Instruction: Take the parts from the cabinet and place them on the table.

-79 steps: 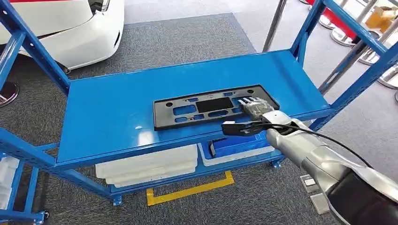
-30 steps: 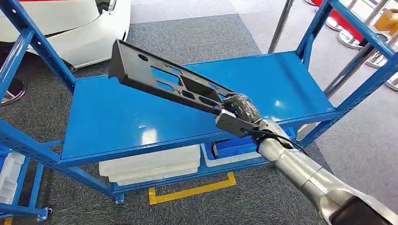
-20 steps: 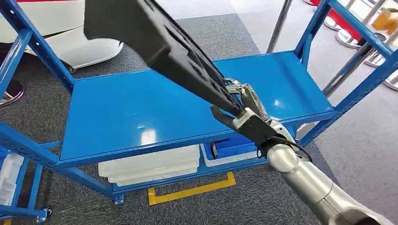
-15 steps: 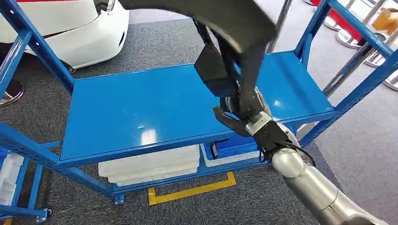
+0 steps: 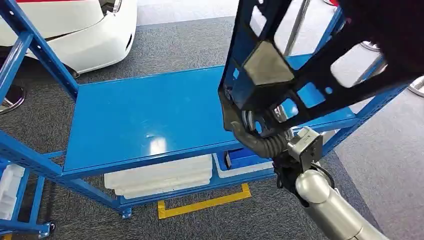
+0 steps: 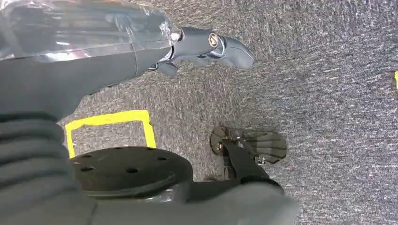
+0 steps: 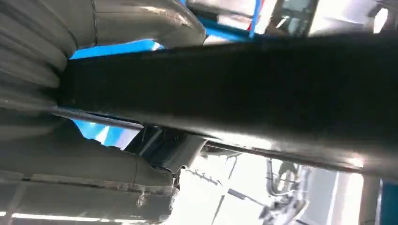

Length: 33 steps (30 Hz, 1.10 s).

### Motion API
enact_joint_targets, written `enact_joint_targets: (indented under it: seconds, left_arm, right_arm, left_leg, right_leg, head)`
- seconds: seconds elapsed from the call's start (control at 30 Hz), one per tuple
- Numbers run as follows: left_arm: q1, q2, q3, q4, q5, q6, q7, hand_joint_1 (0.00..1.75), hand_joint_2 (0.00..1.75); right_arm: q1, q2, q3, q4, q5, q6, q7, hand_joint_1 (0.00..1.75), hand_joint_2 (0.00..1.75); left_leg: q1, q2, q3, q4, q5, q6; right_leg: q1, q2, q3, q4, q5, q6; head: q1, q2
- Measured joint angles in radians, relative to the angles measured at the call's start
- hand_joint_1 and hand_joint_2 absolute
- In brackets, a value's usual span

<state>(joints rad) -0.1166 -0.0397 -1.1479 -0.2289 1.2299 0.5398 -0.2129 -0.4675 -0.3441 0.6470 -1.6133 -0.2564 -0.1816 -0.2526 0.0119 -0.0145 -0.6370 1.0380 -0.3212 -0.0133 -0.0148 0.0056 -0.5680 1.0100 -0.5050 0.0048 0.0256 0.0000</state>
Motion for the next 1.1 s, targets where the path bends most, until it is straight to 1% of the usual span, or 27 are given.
enact_joint_targets:
  seconds: [0.1,0.3,0.5,0.63,0.7,1.07,1.1]
  left_arm:
    - [0.0,0.0,0.0,0.0,-0.004,0.0,0.0,0.0,1.75]
    - [0.0,0.0,0.0,0.0,-0.005,0.0,0.0,0.0,1.75]
    - [0.0,0.0,0.0,0.0,0.015,0.003,0.003,0.0,1.75]
    - [0.0,0.0,0.0,-0.001,0.029,-0.05,0.01,0.0,1.75]
    - [0.0,0.0,0.0,-0.001,0.033,-0.061,0.015,0.0,1.75]
    - [0.0,0.001,0.0,-0.001,0.037,-0.062,0.02,0.0,1.75]
    - [-0.001,0.002,0.0,-0.001,0.038,-0.063,0.02,0.0,1.75]
  right_arm:
    - [0.022,0.0,-0.001,0.0,-0.015,0.0,-0.01,1.75,1.75]
    - [0.029,0.001,-0.003,0.0,-0.019,0.0,-0.012,1.75,1.75]
    - [0.03,0.018,-0.003,0.007,-0.056,0.019,-0.05,1.75,1.75]
    - [0.027,0.034,-0.003,0.025,-0.079,0.043,-0.071,1.75,1.75]
    - [0.02,0.045,-0.003,0.042,-0.083,0.052,-0.077,1.75,1.75]
    - [0.009,0.075,0.003,0.09,-0.074,0.052,-0.083,1.75,1.75]
    - [0.009,0.077,0.004,0.092,-0.072,0.052,-0.084,1.75,1.75]
  left_leg:
    - [0.0,0.0,0.0,0.0,0.0,0.0]
    - [0.0,0.0,0.0,0.0,0.0,0.0]
    - [0.0,0.0,0.0,0.0,0.0,0.0]
    - [0.0,0.0,0.0,-0.001,0.0,0.0]
    - [0.0,0.0,0.0,-0.001,0.0,0.0]
    - [0.0,0.0,0.0,-0.001,0.0,0.0]
    - [-0.004,0.0,-0.001,0.003,-0.002,0.002]
  right_leg:
    - [0.0,0.0,0.0,0.0,0.0,0.0]
    - [0.0,0.0,0.0,0.0,0.0,0.0]
    - [0.0,0.0,0.0,0.0,0.0,0.0]
    - [0.0,0.0,0.0,0.0,0.0,0.0]
    - [0.0,0.0,0.0,0.0,0.0,0.0]
    - [0.0,0.0,0.0,0.0,0.0,0.0]
    - [-0.002,-0.001,0.001,-0.003,0.001,0.001]
  head:
    - [-0.001,0.0]
    - [-0.003,0.0]
    - [-0.005,0.0]
    - [-0.006,0.0]
    - [-0.005,0.0]
    - [-0.007,0.0]
    - [-0.007,0.0]
